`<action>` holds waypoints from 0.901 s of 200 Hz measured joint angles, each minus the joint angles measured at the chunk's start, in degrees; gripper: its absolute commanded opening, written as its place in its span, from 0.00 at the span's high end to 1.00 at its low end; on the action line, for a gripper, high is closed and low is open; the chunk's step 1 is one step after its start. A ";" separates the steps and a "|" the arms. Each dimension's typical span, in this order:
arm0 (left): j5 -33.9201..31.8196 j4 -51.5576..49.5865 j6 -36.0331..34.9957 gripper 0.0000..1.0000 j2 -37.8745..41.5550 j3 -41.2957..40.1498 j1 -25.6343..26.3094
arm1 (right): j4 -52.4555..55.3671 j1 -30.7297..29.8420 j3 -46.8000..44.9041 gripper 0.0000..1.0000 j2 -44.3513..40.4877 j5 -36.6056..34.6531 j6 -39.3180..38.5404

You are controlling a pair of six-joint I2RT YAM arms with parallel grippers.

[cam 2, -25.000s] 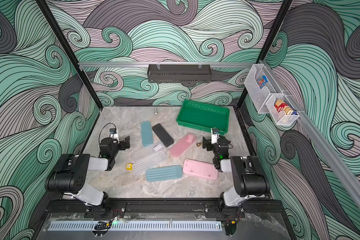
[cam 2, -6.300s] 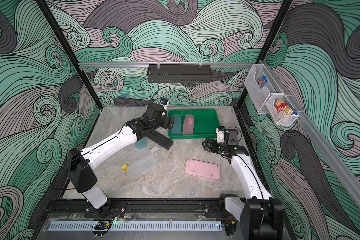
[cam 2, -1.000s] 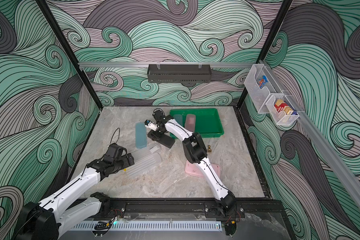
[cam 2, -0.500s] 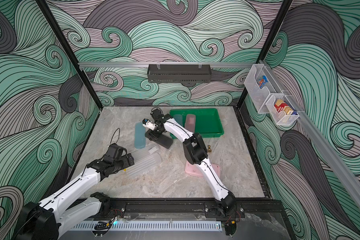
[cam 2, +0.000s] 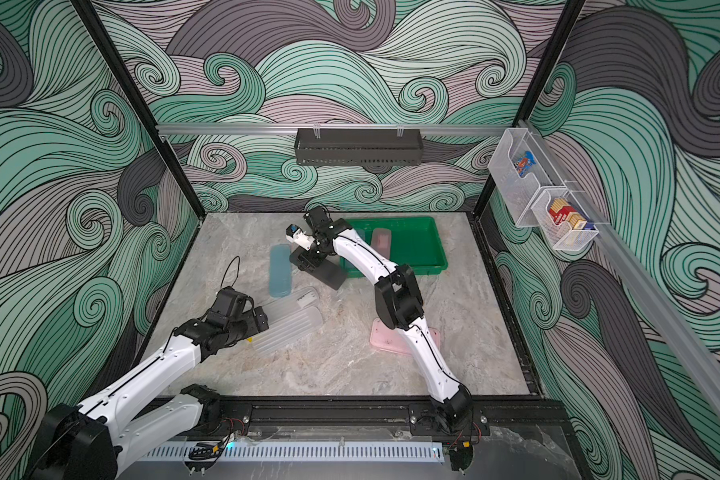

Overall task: Put the pencil case into the storage box
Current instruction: Pick up the pencil case from the center of the board, then place the pencil case at the storage box.

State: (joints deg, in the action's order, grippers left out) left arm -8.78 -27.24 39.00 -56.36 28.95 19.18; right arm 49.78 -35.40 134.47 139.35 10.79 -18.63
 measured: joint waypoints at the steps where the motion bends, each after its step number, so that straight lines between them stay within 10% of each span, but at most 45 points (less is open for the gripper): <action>1: 0.00 0.00 0.00 0.01 0.00 0.02 0.00 | 0.00 0.20 0.00 0.35 -0.26 -0.04 0.07; 107: 0.04 0.04 0.00 0.01 0.00 0.00 0.00 | -0.70 26.49 11.78 0.34 2.64 -4.57 10.62; 180: 0.50 0.02 -0.11 0.01 -0.85 0.00 0.00 | -0.37 28.83 8.55 0.32 6.05 -6.51 13.75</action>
State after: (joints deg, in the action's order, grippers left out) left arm -8.27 -27.22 38.89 -57.21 28.95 19.18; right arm 49.41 -6.57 143.02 145.40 4.27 -4.89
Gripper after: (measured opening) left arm 0.987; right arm 0.682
